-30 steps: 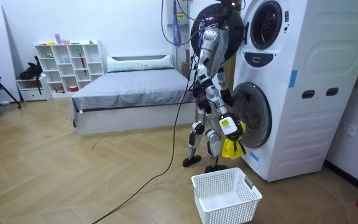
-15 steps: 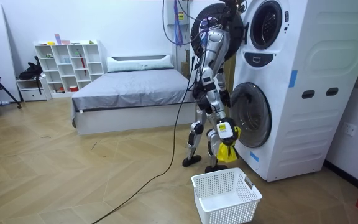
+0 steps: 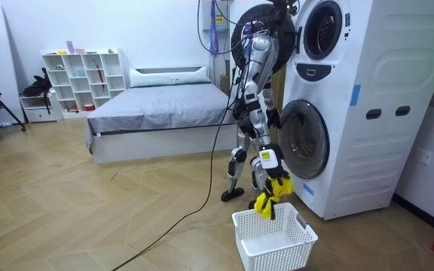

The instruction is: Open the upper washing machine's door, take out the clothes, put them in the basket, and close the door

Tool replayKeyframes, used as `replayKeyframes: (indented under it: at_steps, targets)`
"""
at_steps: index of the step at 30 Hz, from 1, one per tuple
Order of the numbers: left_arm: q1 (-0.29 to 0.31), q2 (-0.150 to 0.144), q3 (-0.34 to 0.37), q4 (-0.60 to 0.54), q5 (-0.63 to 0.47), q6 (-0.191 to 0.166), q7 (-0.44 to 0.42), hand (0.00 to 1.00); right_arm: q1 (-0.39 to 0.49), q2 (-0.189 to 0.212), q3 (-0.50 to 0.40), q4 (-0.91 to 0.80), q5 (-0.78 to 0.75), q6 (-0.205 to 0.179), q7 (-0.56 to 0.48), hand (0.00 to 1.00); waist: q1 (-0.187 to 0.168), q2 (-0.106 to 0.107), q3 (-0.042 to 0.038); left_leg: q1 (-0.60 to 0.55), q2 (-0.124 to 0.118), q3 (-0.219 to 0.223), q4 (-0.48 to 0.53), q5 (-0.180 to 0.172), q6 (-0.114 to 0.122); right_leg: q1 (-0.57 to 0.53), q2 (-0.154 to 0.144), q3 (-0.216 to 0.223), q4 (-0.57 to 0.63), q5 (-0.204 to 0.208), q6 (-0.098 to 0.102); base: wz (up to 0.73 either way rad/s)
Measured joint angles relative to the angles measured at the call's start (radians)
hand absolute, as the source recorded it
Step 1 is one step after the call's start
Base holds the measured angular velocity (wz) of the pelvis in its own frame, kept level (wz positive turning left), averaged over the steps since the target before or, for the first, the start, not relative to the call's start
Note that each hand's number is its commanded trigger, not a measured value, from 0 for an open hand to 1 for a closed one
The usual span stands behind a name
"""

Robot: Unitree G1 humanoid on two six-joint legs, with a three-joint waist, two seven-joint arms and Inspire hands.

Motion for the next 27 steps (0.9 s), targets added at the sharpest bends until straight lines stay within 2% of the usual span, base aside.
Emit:
replayKeyframes:
  at_steps: [8, 17, 22, 24, 27]
  targets:
    - [0.000, 0.000, -0.004, 0.021, 0.000, 0.001, 0.008, 0.00, -0.010, -0.001, -0.001, -0.001, -0.015, -0.004, -0.005, 0.00, 0.004, 0.006, -0.0019, 0.003, 0.002, 0.001, 0.001, 0.000, -0.002, 0.000, 0.000, -0.009, 0.001, -0.002, -0.002, 0.00]
    - [0.008, 0.000, -0.017, 0.022, 0.001, 0.010, 0.003, 0.00, 0.000, -0.005, -0.025, -0.012, -0.029, -0.005, -0.004, 0.00, 0.008, 0.031, -0.0024, 0.010, 0.003, 0.001, 0.001, 0.000, -0.004, 0.000, -0.002, -0.021, 0.012, -0.013, -0.010, 0.00]
    - [0.023, 0.001, -0.017, 0.019, 0.000, 0.000, -0.017, 0.00, 0.021, -0.007, -0.020, -0.014, -0.025, -0.024, -0.008, 0.00, 0.007, 0.025, -0.0004, 0.030, 0.002, -0.012, 0.004, -0.003, -0.009, 0.004, -0.003, -0.022, 0.065, -0.051, -0.013, 0.10]
    - [0.040, 0.002, -0.017, 0.011, 0.001, -0.006, -0.017, 0.00, 0.032, -0.006, -0.011, -0.019, -0.015, -0.024, -0.005, 0.00, 0.006, 0.012, 0.0031, 0.040, 0.005, -0.027, 0.009, -0.003, -0.009, 0.017, -0.004, -0.028, 0.072, -0.067, -0.007, 0.15]
    - [0.063, 0.004, 0.002, -0.002, 0.001, -0.020, -0.018, 0.00, 0.039, -0.001, -0.007, -0.018, -0.014, -0.024, 0.003, 0.00, 0.010, -0.005, 0.0001, 0.044, 0.008, -0.039, 0.012, -0.002, -0.010, 0.026, -0.006, -0.038, 0.070, -0.069, -0.010, 0.14]
